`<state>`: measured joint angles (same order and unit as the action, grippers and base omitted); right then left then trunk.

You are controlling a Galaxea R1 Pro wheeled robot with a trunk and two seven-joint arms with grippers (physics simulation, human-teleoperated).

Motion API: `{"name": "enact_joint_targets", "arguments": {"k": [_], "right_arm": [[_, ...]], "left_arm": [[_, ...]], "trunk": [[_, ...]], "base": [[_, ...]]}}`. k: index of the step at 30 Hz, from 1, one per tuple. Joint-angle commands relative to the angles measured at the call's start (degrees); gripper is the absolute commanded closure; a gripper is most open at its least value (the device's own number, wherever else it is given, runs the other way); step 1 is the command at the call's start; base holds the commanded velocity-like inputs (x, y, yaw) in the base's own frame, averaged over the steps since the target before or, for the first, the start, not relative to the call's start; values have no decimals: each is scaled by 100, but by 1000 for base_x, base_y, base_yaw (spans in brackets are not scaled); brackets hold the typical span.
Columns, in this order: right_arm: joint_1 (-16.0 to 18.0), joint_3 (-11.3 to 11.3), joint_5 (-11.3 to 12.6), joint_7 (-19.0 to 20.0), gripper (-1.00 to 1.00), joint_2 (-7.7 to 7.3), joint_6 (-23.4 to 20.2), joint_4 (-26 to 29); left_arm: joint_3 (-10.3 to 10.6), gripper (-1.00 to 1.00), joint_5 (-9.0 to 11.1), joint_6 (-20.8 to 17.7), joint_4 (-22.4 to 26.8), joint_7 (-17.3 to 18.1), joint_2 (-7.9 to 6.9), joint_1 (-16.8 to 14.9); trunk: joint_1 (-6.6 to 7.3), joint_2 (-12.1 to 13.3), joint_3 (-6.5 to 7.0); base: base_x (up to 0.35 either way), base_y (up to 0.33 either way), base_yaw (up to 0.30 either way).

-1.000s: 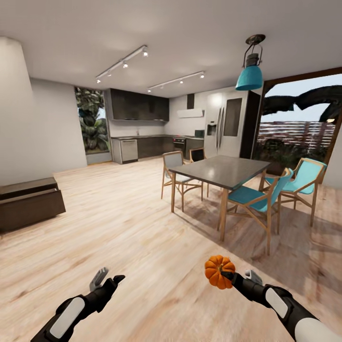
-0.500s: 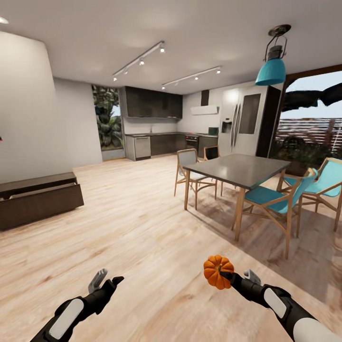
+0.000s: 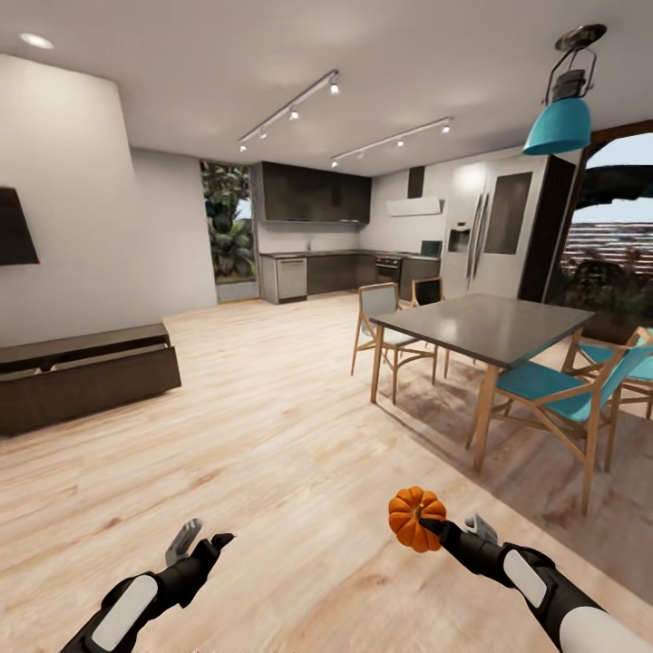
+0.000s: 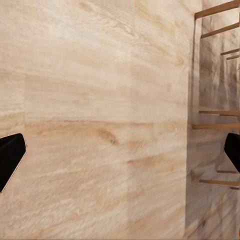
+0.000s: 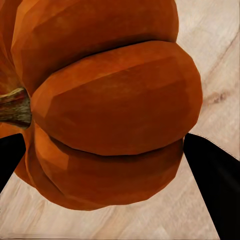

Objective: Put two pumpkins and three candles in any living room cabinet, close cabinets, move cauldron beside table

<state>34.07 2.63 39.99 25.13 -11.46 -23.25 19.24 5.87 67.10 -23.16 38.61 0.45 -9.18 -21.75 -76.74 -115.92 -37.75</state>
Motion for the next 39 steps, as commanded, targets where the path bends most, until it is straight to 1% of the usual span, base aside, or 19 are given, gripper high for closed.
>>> {"name": "enact_joint_targets", "arguments": {"k": [1,13,28,34,39], "right_arm": [[3,17,79,-2,100,-6,-31,9],[3,18,72,0,100,27,-31,9],[3,18,70,-1,100,29,-31,9],[3,18,70,0,100,36,-31,9],[3,18,70,0,100,38,-26,9]], "left_arm": [[20,-100,22,-4,-2,3,-5,-5],[19,-100,22,-4,-3,-1,-5,-5],[19,-100,22,-4,-9,-1,-5,-5],[19,-100,20,3,-11,-1,-5,-5],[19,-100,14,5,-11,-1,-9,-5]], "trunk": [[1,-3,-11],[1,-3,-71],[1,-3,-149],[1,-3,-181],[1,-3,-204]], "base": [[3,-1,234],[1,0,236],[0,-3,233],[53,-101,231],[198,-178,199]]}}
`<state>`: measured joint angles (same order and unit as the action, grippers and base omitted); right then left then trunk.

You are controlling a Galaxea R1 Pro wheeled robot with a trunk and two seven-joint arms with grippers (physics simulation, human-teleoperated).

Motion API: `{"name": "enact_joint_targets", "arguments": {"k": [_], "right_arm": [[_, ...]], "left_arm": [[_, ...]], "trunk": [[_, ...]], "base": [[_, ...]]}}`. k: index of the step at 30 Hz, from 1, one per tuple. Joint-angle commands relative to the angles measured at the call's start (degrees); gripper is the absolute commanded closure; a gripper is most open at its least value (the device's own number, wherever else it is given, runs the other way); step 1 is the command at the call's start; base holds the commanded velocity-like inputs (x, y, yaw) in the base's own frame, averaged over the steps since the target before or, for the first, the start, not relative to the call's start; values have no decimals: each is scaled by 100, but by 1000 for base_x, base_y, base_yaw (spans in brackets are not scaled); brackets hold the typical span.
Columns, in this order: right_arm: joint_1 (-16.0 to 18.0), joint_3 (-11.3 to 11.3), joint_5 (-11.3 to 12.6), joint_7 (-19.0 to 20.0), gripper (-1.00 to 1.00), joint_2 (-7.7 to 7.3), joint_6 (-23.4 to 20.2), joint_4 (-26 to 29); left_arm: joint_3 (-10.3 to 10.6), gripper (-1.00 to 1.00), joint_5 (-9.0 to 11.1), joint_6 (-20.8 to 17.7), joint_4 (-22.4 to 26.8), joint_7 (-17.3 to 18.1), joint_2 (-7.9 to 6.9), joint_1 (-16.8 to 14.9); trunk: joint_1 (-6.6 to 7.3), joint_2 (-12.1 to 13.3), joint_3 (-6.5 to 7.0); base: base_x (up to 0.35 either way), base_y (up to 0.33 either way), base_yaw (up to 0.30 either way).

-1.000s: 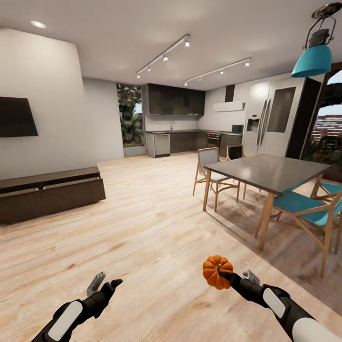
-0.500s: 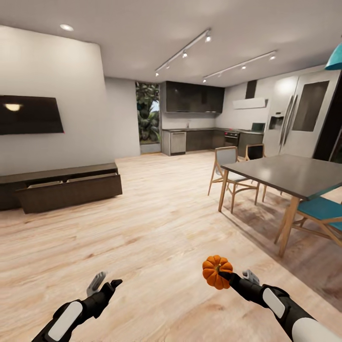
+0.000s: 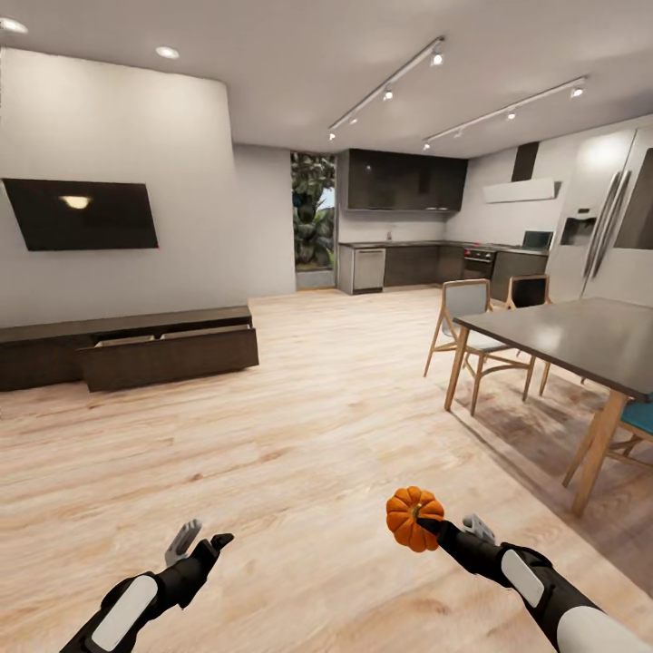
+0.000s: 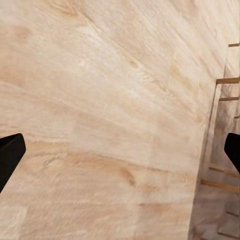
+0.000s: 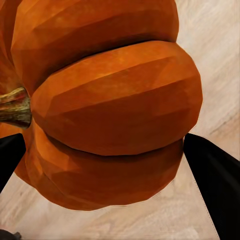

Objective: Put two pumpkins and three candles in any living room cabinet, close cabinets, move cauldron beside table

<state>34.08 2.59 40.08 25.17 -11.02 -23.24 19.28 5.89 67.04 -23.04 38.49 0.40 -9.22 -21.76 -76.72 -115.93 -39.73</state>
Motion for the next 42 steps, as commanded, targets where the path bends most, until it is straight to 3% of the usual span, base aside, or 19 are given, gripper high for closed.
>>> {"name": "enact_joint_targets", "arguments": {"k": [1,23,42], "right_arm": [[2,23,61,-4,100,-5,-25,5],[-4,23,70,4,100,-5,231,4],[-7,24,68,5,100,29,233,5]], "left_arm": [[18,-100,20,-7,1,4,-7,-4],[11,-100,27,92,-182,4,-2,-4],[17,-100,28,107,-200,4,-1,-4]], "trunk": [[-2,-3,-8],[-2,-3,-118],[-2,-3,-120]], "base": [[260,-171,75],[320,-35,26],[338,0,263]]}}
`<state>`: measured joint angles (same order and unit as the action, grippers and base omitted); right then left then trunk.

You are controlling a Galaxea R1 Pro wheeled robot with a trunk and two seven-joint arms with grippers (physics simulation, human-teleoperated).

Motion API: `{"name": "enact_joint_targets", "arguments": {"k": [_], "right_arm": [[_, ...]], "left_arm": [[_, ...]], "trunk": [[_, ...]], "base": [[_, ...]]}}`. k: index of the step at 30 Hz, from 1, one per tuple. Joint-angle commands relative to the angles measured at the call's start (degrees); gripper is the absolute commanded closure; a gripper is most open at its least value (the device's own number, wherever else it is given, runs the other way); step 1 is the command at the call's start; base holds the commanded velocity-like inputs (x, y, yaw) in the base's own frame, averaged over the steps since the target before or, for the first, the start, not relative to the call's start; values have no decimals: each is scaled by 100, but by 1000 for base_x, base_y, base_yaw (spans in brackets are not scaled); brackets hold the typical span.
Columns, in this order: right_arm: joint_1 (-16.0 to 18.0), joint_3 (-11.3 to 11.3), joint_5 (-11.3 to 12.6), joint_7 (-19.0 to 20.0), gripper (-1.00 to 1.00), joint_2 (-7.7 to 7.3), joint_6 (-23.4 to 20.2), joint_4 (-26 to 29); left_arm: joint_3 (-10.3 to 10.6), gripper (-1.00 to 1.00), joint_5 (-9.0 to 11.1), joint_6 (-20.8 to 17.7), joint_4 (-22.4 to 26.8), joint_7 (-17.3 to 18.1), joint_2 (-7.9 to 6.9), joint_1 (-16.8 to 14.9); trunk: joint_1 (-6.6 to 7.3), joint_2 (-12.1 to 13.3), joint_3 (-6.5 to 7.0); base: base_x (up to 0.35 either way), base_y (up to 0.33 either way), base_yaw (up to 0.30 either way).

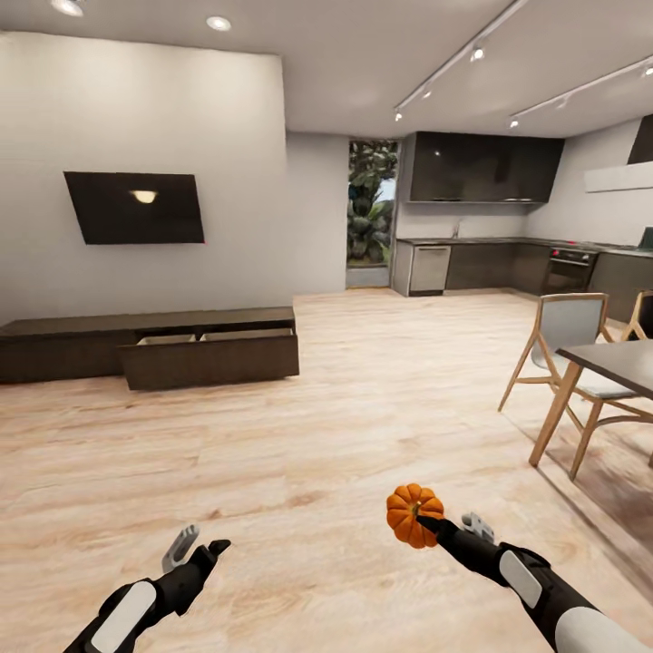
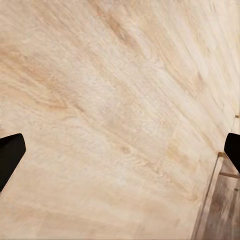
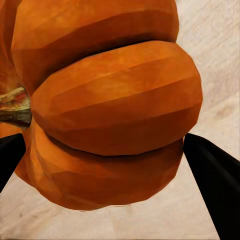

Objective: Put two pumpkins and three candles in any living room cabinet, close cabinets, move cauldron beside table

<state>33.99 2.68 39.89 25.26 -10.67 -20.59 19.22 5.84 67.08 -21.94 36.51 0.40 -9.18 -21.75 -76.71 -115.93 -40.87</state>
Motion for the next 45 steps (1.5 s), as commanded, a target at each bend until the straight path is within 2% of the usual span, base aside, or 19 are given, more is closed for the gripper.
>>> {"name": "enact_joint_targets", "arguments": {"k": [1,11,18,26,40,45], "right_arm": [[4,15,87,-4,100,-6,-33,11],[3,22,68,-9,100,24,-25,7],[3,4,-304,-19,100,103,-24,11],[3,-10,-372,-21,100,125,-21,11],[1,-22,-380,-15,100,127,-2,11],[-12,-9,-401,-2,100,121,371,5]], "left_arm": [[22,-100,24,-3,-2,4,-6,-5],[20,-100,24,-1,-3,4,-5,-5],[19,-100,24,-2,-3,4,-5,-5],[16,-100,24,-1,-3,4,-6,-5],[14,-100,24,-1,-3,4,-12,-5],[14,-100,24,-2,-3,4,-13,-5]], "trunk": [[-3,-3,-6],[-3,-3,-6],[-3,-3,-6],[-3,-3,-20],[-3,-3,-25],[-3,-3,-25]], "base": [[338,0,290],[338,0,290],[338,0,290],[338,0,272],[338,0,36],[338,0,1]]}}
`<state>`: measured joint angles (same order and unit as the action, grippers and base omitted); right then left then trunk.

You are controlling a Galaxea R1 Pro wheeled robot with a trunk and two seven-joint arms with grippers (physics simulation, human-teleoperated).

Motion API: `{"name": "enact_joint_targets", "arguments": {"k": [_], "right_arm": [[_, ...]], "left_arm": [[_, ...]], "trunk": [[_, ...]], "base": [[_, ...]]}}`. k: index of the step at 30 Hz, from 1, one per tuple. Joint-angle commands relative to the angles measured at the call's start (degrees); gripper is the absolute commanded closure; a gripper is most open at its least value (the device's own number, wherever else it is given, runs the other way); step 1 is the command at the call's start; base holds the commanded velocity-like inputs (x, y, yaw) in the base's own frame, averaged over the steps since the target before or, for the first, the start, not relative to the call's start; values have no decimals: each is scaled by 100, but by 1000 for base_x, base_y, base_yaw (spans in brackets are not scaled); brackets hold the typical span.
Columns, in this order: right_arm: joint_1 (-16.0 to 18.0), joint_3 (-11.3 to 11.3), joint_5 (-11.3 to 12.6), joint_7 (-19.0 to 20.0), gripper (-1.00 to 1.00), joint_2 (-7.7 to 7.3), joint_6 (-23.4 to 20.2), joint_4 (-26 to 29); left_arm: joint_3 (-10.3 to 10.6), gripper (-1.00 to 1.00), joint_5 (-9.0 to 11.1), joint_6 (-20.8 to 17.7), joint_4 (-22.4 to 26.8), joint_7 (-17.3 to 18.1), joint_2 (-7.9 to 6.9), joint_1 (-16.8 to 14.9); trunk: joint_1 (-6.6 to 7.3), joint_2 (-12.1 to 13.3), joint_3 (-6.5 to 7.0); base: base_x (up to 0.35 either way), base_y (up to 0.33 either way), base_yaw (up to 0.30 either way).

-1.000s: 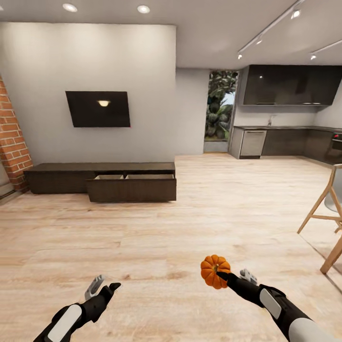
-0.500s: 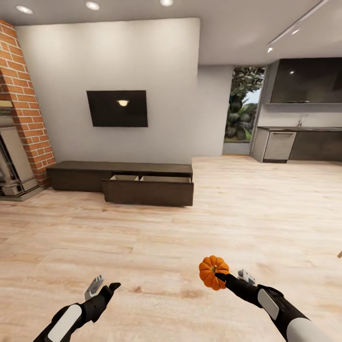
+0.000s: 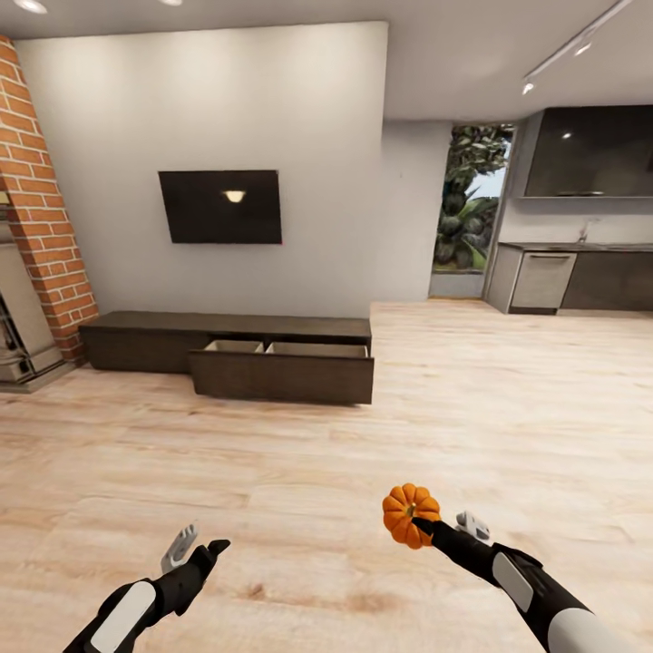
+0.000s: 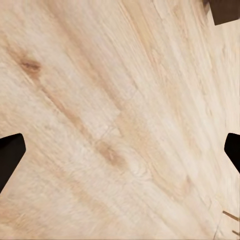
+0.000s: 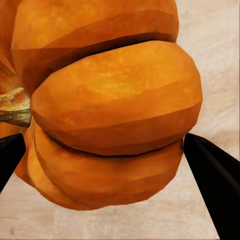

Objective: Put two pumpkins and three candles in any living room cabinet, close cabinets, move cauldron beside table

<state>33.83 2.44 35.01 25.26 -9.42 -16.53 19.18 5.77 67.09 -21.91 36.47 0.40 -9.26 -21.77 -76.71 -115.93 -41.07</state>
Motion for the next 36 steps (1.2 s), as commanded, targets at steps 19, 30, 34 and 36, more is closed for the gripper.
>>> {"name": "enact_joint_targets", "arguments": {"k": [19,30,34,36], "right_arm": [[1,32,94,-6,100,3,82,13],[1,38,94,-11,100,10,72,16],[1,37,97,-6,100,10,77,16],[1,37,98,-5,100,12,79,16]], "left_arm": [[12,-100,23,0,1,4,-6,-3],[12,-100,23,2,1,4,-6,-3],[12,-100,23,3,1,4,-6,-3],[12,-100,23,3,1,4,-6,-3]], "trunk": [[-3,-3,-25],[-3,-3,-114],[-3,-3,-148],[-3,-3,-165]], "base": [[338,0,2],[338,0,118],[338,0,149],[338,0,149]]}}
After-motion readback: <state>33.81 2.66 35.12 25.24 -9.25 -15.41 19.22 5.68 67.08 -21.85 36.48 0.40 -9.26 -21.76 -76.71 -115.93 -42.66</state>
